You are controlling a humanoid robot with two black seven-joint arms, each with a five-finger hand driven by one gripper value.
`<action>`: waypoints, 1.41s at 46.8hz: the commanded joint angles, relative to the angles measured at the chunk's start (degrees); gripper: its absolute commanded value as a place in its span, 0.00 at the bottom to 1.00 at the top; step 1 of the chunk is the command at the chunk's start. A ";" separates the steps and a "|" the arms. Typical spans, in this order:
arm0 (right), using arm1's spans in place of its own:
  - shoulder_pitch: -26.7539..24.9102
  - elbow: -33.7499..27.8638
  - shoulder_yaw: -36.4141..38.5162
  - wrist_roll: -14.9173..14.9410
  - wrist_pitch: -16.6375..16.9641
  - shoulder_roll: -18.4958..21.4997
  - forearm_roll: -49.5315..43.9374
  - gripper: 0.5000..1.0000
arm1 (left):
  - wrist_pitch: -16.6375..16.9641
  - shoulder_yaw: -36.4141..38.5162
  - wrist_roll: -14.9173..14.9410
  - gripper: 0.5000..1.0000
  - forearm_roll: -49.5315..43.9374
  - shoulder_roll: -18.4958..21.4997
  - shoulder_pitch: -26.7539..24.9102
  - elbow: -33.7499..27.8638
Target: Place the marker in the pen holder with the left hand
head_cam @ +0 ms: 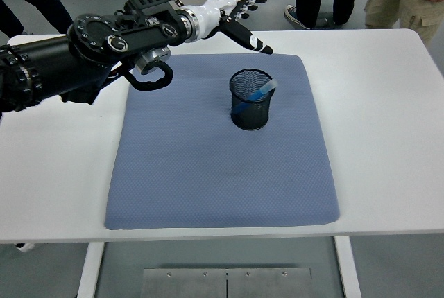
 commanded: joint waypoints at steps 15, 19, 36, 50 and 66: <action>0.00 0.00 0.00 -0.01 0.00 0.00 0.00 1.00 | 0.45 -12.13 0.00 1.00 -0.24 4.78 13.23 4.06; 0.00 0.00 0.00 -0.01 0.00 0.00 0.00 1.00 | 0.27 -18.73 0.00 1.00 0.11 7.41 17.89 4.06; 0.00 0.00 0.00 -0.01 0.00 0.00 0.00 1.00 | -1.57 -34.56 0.00 1.00 0.11 13.75 28.09 3.97; 0.00 0.00 0.00 0.08 0.00 0.00 0.00 1.00 | -1.66 -36.67 -4.38 1.00 0.63 18.58 29.76 3.97; 0.00 0.17 -0.09 -0.01 0.00 0.00 -0.18 1.00 | -1.57 -36.67 -6.06 1.00 0.63 20.87 30.47 3.97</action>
